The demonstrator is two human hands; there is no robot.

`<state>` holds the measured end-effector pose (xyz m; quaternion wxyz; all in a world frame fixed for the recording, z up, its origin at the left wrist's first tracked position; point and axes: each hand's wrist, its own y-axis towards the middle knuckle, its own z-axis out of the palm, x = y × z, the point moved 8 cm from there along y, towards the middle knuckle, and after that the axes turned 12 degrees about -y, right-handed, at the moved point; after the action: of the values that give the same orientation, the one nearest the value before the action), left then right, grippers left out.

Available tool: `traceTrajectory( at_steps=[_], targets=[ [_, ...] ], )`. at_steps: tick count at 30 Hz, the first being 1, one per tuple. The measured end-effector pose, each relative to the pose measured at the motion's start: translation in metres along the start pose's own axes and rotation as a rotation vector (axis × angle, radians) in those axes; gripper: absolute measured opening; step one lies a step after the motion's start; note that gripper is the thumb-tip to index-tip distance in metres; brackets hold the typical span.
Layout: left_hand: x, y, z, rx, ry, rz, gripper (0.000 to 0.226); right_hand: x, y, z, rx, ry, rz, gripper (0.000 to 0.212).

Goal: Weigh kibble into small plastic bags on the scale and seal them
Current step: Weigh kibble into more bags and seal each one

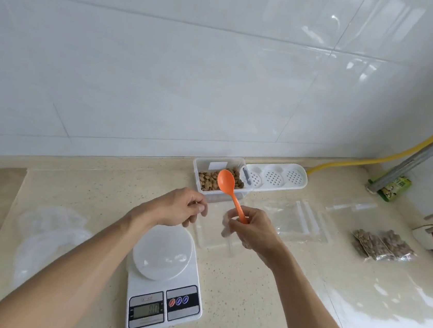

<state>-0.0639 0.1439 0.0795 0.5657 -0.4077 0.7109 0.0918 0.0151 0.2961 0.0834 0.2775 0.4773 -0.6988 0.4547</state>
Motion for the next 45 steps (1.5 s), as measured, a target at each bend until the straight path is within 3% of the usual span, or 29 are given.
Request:
traceTrajectory(
  at_steps=[4, 12, 20, 22, 26, 27, 30, 31, 33, 36, 40, 43, 45],
  targets=[
    [-0.004, 0.001, -0.002, -0.03, -0.057, 0.018, 0.025, -0.003, -0.002, 0.001, 0.113, -0.01, 0.016, 0.015],
    [0.019, -0.001, -0.016, 0.009, -0.117, -0.039, 0.025, -0.017, 0.005, -0.02, 0.064, 0.045, 0.064, 0.015],
    [0.019, 0.0, -0.03, -0.011, -0.203, 0.04, 0.023, -0.017, 0.014, -0.018, 0.111, 0.158, 0.075, 0.015],
    [0.022, 0.005, -0.035, -0.037, -0.134, 0.026, 0.024, -0.012, 0.018, -0.016, 0.101, 0.198, 0.061, 0.012],
    [0.021, 0.014, -0.04, -0.173, 0.227, 0.044, 0.019, -0.007, 0.031, -0.016, -0.016, 0.218, 0.088, 0.009],
    [0.019, 0.015, -0.034, -0.151, 0.254, 0.043, 0.03, -0.006, 0.035, -0.015, -0.046, 0.221, 0.101, 0.009],
    [0.014, 0.022, -0.01, -0.026, 0.327, 0.006, 0.108, -0.005, 0.046, -0.011, -0.101, 0.201, 0.127, 0.009],
    [0.011, 0.025, -0.004, -0.018, 0.38, 0.026, 0.123, -0.004, 0.05, -0.008, -0.102, 0.185, 0.131, 0.009],
    [0.005, 0.033, 0.003, -0.046, 0.437, 0.094, 0.135, -0.003, 0.058, 0.001, -0.084, 0.169, 0.135, 0.006],
    [0.001, 0.042, -0.001, -0.136, 0.398, 0.177, 0.125, -0.001, 0.069, 0.012, -0.05, 0.172, 0.135, 0.005],
    [0.003, 0.044, -0.02, -0.254, 0.308, 0.251, 0.088, -0.006, 0.084, 0.012, -0.082, 0.181, 0.136, 0.013],
    [0.018, 0.05, -0.035, -0.316, 0.346, 0.224, 0.095, -0.013, 0.097, -0.007, -0.187, 0.088, 0.176, 0.023],
    [0.025, 0.054, -0.042, -0.364, 0.357, 0.215, 0.094, -0.013, 0.109, -0.02, -0.206, -0.118, 0.153, 0.024]
  ],
)
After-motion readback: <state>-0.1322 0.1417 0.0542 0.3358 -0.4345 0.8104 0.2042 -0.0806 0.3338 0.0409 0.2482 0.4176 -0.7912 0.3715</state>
